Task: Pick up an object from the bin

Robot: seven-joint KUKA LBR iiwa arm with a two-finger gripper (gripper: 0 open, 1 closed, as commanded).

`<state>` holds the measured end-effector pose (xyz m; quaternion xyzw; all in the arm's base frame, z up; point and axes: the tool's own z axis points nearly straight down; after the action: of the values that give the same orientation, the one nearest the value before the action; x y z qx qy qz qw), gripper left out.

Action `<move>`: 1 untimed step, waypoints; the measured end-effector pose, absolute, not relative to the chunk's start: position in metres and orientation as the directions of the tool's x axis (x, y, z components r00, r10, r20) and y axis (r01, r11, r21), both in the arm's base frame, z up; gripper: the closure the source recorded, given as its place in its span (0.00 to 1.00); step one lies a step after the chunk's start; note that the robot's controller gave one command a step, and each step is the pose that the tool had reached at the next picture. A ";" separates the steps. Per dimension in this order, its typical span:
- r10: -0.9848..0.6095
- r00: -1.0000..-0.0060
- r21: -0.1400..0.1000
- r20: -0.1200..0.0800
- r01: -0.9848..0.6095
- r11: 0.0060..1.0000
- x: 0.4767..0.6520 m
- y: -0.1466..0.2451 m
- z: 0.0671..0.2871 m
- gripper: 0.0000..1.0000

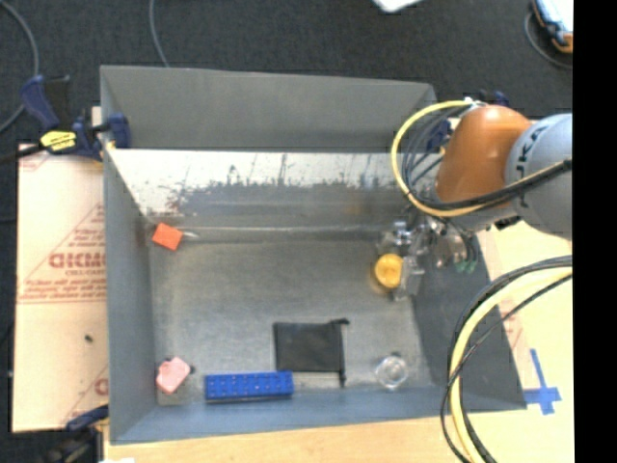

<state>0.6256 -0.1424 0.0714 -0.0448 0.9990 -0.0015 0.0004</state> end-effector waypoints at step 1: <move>-0.090 -0.996 -0.003 -0.001 -0.090 0.996 0.626 -0.142 0.071 1.00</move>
Offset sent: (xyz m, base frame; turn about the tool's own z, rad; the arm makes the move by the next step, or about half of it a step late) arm 0.0000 0.0000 0.0000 0.0000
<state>0.6256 -0.1424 0.0714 -0.0451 0.9990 -0.0016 0.0004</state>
